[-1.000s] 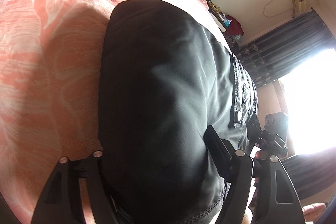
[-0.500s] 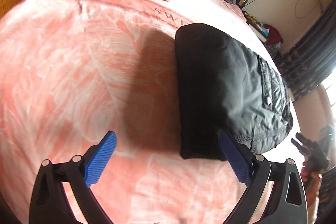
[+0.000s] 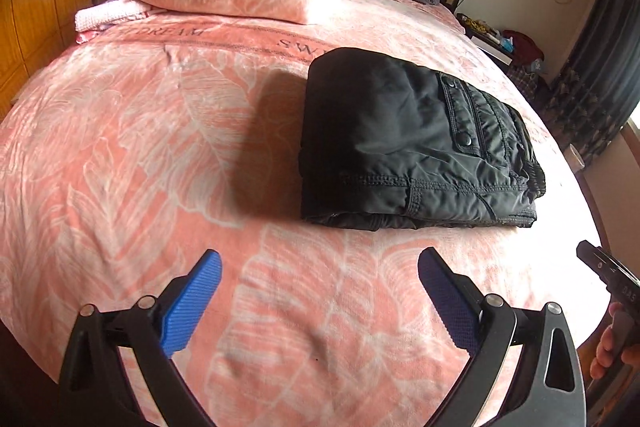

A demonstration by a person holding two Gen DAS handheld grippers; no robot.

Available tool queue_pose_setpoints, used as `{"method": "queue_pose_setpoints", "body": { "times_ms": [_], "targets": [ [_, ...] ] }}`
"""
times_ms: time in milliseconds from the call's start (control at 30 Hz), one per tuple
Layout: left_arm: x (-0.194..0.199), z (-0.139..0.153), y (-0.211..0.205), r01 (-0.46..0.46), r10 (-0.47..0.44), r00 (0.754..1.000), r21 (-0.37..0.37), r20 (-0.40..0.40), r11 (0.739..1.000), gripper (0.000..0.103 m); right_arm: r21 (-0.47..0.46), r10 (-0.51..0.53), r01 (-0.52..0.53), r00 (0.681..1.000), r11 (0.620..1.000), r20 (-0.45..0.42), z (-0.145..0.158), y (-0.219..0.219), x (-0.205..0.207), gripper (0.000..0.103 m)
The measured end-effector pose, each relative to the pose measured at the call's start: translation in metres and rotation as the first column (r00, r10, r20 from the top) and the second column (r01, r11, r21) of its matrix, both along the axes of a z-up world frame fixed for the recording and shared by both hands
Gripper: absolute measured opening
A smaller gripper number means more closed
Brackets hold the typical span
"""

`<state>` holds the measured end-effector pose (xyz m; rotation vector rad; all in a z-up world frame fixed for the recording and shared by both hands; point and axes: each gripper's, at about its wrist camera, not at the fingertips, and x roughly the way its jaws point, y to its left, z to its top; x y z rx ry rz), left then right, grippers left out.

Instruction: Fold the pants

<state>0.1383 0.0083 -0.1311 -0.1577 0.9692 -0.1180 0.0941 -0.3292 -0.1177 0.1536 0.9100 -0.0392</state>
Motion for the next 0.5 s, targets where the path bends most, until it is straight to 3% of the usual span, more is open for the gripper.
{"method": "queue_pose_setpoints", "body": {
  "times_ms": [200,500],
  "targets": [
    [-0.020,0.030,-0.011,0.027,-0.030,0.997,0.043,0.065,0.999,0.099,-0.035,0.024,-0.024,1.000,0.999,0.006,0.017,0.023,-0.018,0.099],
    [-0.039,0.051,-0.016,0.033,-0.043,0.994,0.099,0.101,0.995,0.099,-0.101,0.055,-0.053,0.998,0.994,0.019,0.039,0.042,-0.037,0.099]
  ]
}}
